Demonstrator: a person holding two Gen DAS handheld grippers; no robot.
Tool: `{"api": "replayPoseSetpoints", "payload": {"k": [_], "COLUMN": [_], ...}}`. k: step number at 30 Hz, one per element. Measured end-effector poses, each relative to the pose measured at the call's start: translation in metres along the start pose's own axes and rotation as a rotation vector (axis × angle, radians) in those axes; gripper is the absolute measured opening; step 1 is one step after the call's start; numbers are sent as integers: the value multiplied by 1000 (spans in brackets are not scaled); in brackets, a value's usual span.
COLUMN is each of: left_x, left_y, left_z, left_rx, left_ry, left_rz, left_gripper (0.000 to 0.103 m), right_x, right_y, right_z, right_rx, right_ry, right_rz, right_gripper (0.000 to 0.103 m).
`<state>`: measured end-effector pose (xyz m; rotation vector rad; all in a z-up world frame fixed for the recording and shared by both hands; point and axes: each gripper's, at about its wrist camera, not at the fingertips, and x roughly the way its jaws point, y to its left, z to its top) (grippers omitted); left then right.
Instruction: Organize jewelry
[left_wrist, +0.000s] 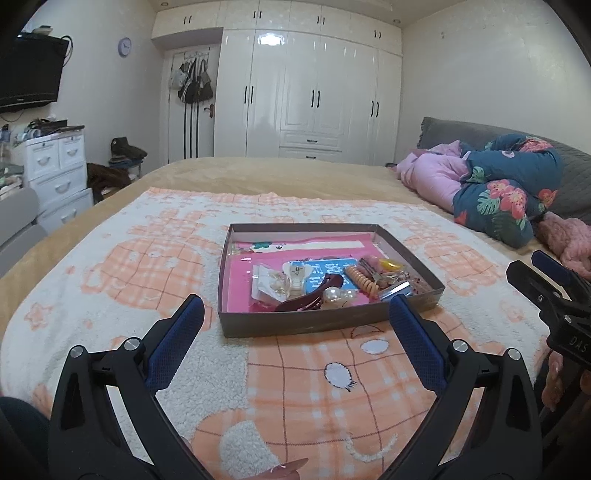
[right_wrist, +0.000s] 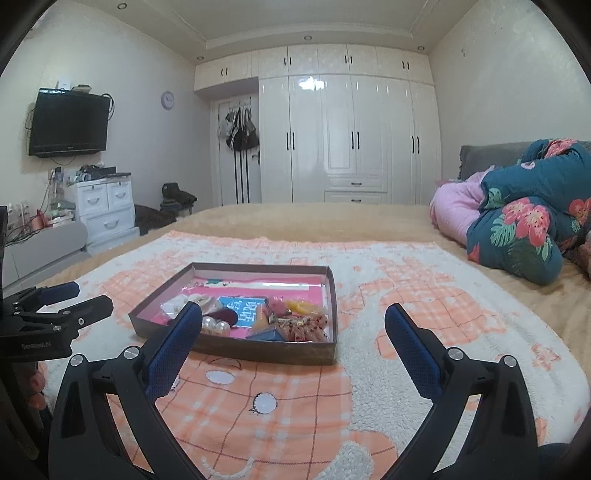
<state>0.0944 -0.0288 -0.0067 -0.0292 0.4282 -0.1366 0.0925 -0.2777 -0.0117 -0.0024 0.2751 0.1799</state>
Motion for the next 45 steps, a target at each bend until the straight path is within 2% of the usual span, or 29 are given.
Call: {"api": "replayPoseSetpoints", "payload": {"k": [4, 19, 26, 45], "left_x": [-10, -35, -29, -28], "left_y": [-2, 2, 2, 1], "left_z": [0, -8, -10, -10], "left_rx": [13, 7, 12, 17], "left_ry": [-48, -117, -106, -96], "left_rz": [15, 52, 36, 26], "left_gripper": [92, 92, 92, 92], "right_x": [-10, -39, -30, -26], "right_y": [3, 7, -1, 3], "right_z": [-2, -13, -14, -16], "right_rx": [-10, 1, 43, 17], "right_ry": [-27, -56, -37, -33], "right_rz": [-8, -10, -6, 10], "right_gripper": [97, 97, 97, 97]}}
